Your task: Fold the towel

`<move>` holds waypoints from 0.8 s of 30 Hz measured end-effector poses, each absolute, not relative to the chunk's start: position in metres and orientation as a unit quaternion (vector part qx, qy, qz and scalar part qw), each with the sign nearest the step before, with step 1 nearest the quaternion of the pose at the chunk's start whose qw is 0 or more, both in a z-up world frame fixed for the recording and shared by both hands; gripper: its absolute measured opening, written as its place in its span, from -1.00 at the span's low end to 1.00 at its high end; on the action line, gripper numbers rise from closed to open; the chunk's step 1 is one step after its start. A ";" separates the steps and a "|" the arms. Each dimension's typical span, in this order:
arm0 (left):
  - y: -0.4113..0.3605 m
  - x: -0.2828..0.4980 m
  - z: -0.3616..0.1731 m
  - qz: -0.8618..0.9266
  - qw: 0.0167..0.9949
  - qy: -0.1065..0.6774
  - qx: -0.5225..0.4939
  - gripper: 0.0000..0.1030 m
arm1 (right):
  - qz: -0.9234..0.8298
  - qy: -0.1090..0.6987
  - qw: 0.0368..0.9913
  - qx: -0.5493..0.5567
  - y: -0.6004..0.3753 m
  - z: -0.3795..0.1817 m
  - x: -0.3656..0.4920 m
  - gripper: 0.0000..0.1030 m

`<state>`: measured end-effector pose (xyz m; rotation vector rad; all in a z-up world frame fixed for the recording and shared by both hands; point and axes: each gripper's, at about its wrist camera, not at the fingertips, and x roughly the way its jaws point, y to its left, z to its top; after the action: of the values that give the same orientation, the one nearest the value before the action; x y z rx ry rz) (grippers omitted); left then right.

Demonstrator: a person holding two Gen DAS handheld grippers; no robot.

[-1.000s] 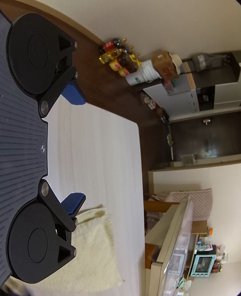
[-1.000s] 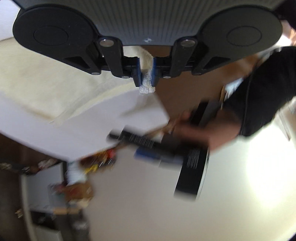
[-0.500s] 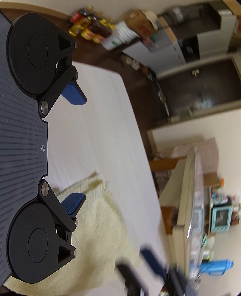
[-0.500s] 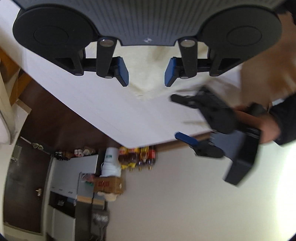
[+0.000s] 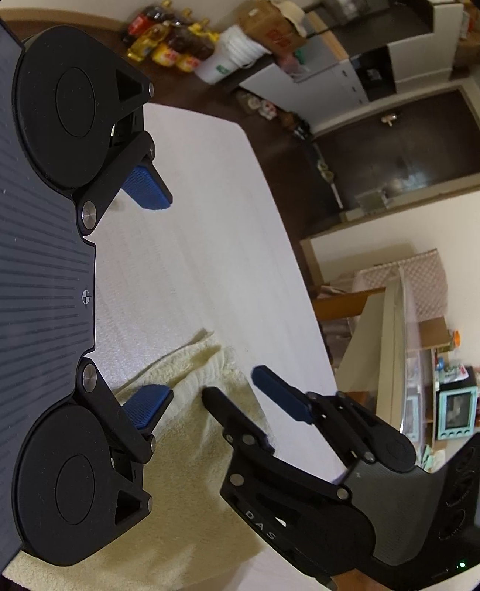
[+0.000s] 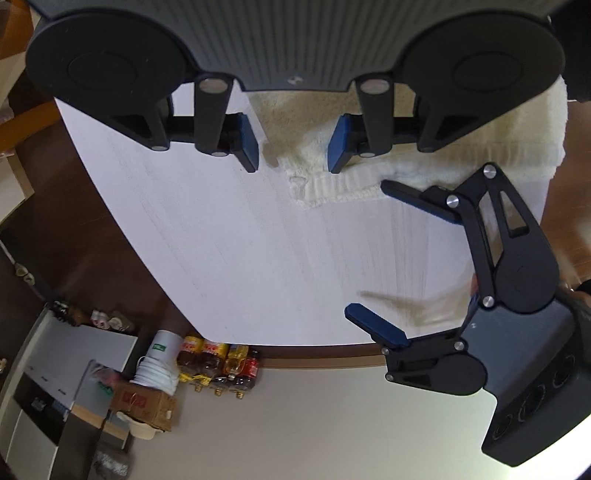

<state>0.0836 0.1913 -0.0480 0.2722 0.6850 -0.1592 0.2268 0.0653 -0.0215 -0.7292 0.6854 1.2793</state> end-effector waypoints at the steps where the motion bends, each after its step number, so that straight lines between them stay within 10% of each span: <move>1: 0.191 0.083 -0.048 -0.078 0.930 0.334 0.133 1.00 | 0.574 0.309 0.686 -0.323 0.065 -0.021 0.226 -0.58; 3: 0.192 0.083 -0.048 -0.079 0.930 0.334 0.132 1.00 | 0.569 0.300 0.694 -0.323 0.060 -0.021 0.222 -0.88; 24: 0.161 0.101 -0.035 -0.120 0.919 0.336 0.169 1.00 | 0.493 0.274 0.796 -0.220 -0.170 0.022 0.068 -0.90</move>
<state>0.1008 0.1606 -0.0350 0.3470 0.6900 -0.2474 0.0679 -0.1697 0.0216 -0.4732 0.5876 1.0582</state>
